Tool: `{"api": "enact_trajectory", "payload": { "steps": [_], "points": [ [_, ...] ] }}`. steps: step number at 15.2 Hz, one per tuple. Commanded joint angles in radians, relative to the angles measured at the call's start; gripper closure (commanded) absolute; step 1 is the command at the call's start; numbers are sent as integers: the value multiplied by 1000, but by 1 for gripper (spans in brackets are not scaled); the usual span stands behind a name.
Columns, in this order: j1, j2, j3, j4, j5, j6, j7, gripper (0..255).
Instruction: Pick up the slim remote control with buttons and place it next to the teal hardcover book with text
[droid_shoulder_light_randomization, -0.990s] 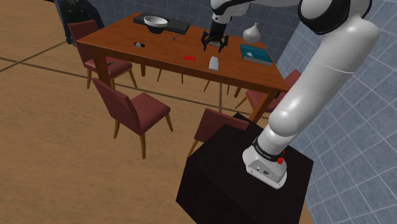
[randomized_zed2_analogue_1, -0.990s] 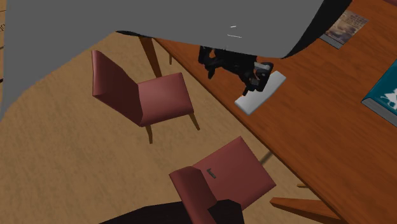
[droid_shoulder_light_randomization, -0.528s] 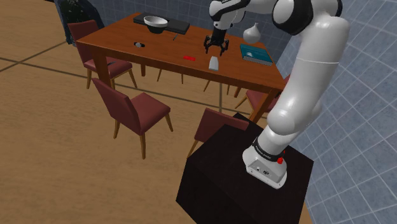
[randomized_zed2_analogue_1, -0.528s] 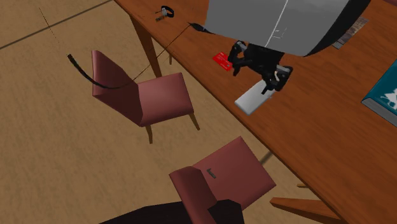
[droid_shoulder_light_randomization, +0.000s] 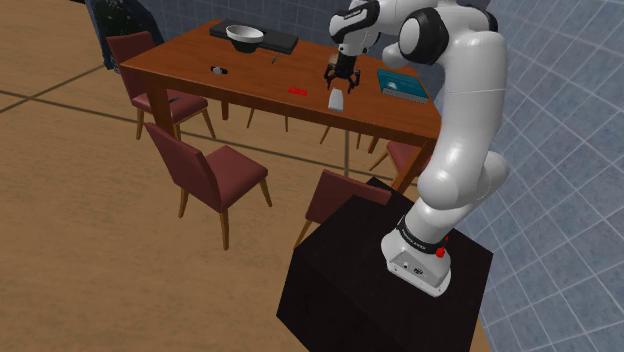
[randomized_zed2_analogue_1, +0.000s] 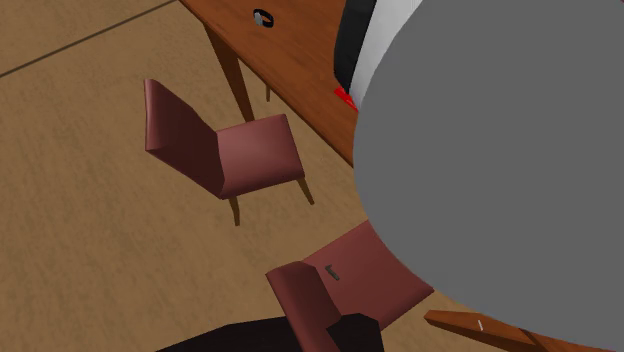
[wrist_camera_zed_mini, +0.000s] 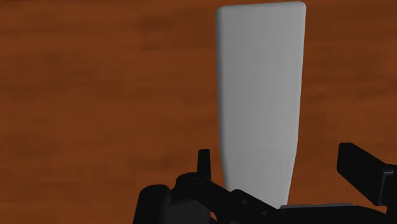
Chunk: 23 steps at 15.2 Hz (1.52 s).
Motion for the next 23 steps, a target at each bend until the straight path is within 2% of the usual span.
{"api": "enact_trajectory", "payload": {
  "steps": [1,6,14,15,23],
  "points": [
    [-6,20,0,5,6,13,-1,0],
    [-8,48,5,-27,14,73,-6,0],
    [-8,48,5,-27,14,73,-6,0],
    [-8,48,5,-27,14,73,-6,255],
    [-8,48,5,-27,14,72,-6,255]
  ]
}}
